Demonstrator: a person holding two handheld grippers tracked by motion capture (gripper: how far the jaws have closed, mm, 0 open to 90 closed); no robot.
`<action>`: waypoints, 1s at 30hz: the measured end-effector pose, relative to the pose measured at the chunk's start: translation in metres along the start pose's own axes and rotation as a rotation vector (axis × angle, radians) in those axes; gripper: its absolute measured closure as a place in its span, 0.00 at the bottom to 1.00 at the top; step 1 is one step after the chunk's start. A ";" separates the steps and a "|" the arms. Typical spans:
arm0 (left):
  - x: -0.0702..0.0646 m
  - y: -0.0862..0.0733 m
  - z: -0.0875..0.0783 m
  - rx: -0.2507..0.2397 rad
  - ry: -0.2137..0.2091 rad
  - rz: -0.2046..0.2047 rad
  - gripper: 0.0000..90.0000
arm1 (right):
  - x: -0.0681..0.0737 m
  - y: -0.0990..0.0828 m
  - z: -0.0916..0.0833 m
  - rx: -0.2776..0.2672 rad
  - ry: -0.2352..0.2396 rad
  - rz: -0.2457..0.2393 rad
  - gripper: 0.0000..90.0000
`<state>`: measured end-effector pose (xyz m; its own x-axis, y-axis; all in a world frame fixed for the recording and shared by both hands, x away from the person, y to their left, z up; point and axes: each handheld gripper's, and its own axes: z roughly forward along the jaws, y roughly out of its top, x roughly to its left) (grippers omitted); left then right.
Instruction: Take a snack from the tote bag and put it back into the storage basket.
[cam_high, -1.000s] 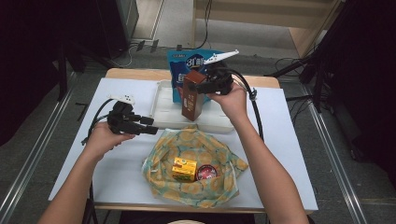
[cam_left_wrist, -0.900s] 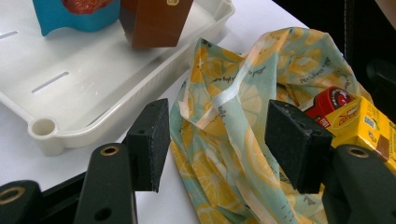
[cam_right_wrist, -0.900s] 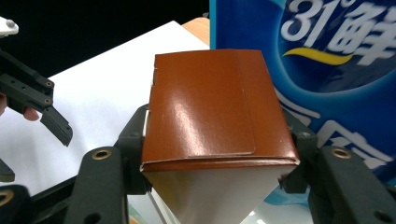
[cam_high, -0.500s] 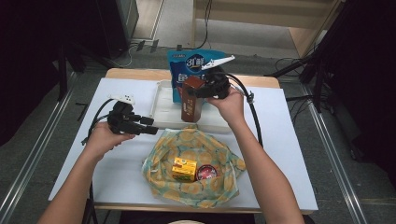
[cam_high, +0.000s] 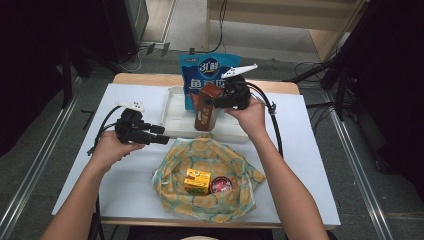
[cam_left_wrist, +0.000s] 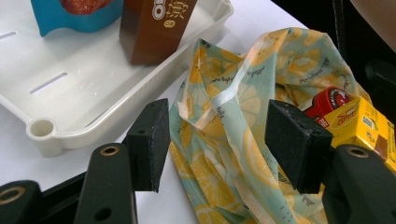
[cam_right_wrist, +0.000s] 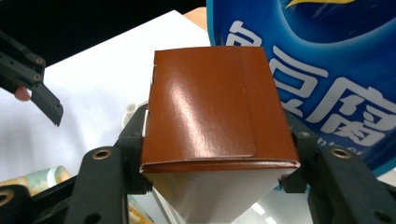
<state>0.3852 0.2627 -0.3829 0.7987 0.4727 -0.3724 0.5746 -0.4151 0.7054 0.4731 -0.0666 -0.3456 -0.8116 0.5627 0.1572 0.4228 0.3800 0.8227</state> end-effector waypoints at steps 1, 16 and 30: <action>0.000 0.000 0.000 0.000 0.001 0.001 0.45 | 0.001 -0.001 -0.002 0.004 -0.001 -0.004 0.49; 0.000 0.000 -0.002 -0.005 0.004 -0.005 0.45 | -0.004 -0.016 -0.019 0.010 0.007 0.000 0.49; 0.000 0.000 -0.001 0.006 0.004 0.001 0.45 | -0.012 -0.034 -0.036 0.017 0.016 0.024 0.49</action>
<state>0.3852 0.2636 -0.3828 0.7984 0.4756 -0.3694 0.5750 -0.4197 0.7023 0.4536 -0.1125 -0.3561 -0.8075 0.5600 0.1854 0.4489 0.3795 0.8090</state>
